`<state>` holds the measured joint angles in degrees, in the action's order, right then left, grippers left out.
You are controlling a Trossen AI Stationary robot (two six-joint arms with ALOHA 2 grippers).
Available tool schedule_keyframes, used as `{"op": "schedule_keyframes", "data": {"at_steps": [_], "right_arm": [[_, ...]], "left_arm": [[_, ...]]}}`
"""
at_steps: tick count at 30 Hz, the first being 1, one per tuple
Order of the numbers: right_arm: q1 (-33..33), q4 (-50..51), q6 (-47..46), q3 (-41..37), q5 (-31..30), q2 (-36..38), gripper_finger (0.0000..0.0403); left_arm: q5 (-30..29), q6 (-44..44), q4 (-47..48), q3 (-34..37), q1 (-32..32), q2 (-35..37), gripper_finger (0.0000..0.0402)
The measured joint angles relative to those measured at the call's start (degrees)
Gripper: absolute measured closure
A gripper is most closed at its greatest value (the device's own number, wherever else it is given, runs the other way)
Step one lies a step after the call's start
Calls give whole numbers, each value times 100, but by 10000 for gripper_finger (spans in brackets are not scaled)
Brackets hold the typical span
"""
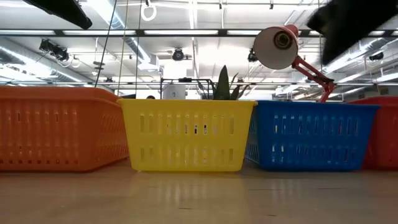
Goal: Stack baskets by color
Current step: Stack the top yellow bin on top of the bottom yellow bin
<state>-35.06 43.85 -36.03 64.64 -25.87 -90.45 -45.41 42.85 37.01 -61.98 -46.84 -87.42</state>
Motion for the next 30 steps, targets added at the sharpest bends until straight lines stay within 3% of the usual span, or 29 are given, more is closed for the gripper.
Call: {"op": "schedule_keyframes", "data": {"at_steps": [3, 5, 11, 16, 23, 30], "right_arm": [[545, 335, 524, 2, -643, 126, 391], [1145, 449, 1028, -70, -735, 170, 379], [3546, 166, 3226, -531, 51, 142, 315], [5008, 72, 4760, -640, 177, 142, 255], [5778, -205, 6401, -640, 822, 142, 232], [5923, -305, 6675, -640, 1056, 142, 244]], "left_arm": [[-3, -2, 0, 0, 18, 0, 395], [-42, -2, 1, 0, 16, 0, 395], [-48, -4, 0, 1, 16, 0, 395], [-48, 0, -12, 2, 16, 0, 395], [-48, -2, -22, 2, 16, 0, 395], [-47, 0, -45, 2, 7, 0, 395]]}}
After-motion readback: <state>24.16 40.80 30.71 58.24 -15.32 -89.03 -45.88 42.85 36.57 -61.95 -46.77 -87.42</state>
